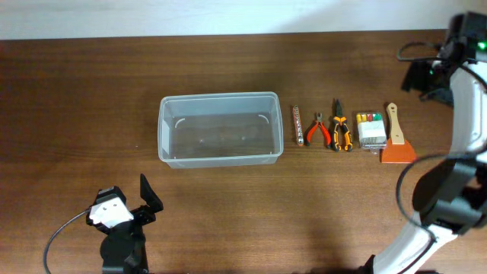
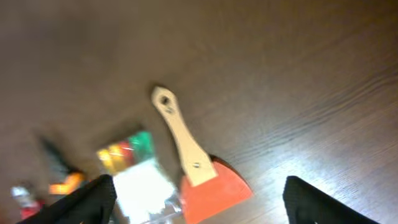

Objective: Pack container
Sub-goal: 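Reach the right gripper to the orange scraper and grasp its handle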

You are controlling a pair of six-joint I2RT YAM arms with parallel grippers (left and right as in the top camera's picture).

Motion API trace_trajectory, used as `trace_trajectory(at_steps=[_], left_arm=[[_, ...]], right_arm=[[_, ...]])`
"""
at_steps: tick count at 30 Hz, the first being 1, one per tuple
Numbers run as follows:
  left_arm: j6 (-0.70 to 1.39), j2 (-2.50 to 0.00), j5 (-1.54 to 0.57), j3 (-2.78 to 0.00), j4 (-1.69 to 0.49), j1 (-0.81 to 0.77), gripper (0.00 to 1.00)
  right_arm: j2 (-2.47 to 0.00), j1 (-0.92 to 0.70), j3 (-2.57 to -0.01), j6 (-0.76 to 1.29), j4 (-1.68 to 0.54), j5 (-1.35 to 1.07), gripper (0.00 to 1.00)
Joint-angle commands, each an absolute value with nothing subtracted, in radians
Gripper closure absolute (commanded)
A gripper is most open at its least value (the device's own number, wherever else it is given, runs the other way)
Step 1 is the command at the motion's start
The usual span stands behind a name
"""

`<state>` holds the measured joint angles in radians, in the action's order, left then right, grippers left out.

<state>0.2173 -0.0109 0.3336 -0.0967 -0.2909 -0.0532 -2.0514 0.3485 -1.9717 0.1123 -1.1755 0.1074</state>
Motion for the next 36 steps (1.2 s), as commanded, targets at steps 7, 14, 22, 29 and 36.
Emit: trace_trajectory(at_steps=[7,14,22,29,36], left_arm=[[0.208,-0.008,0.337,-0.093,-0.292,-0.057,0.01],[0.208,-0.008,0.337,-0.093,-0.292,-0.057,0.01],[0.208,-0.008,0.337,-0.093,-0.292,-0.057,0.01],[0.208,-0.008,0.337,-0.093,-0.292,-0.057,0.01],[0.208,-0.008,0.337,-0.093,-0.292,-0.057,0.01]], right_arm=[[-2.246,0.367,-1.964,-0.07,-1.236,0.062,0.21],[-2.329,0.368,-1.963,-0.074,-1.23,0.054,0.22],[-2.36,0.354,-1.961,-0.074,-1.23,0.052,0.23],[-2.367,0.354,-1.918,-0.07,-1.192,0.052,0.33],[-2.37,0.354,-1.872,-0.049,-1.169,0.053,0.4]])
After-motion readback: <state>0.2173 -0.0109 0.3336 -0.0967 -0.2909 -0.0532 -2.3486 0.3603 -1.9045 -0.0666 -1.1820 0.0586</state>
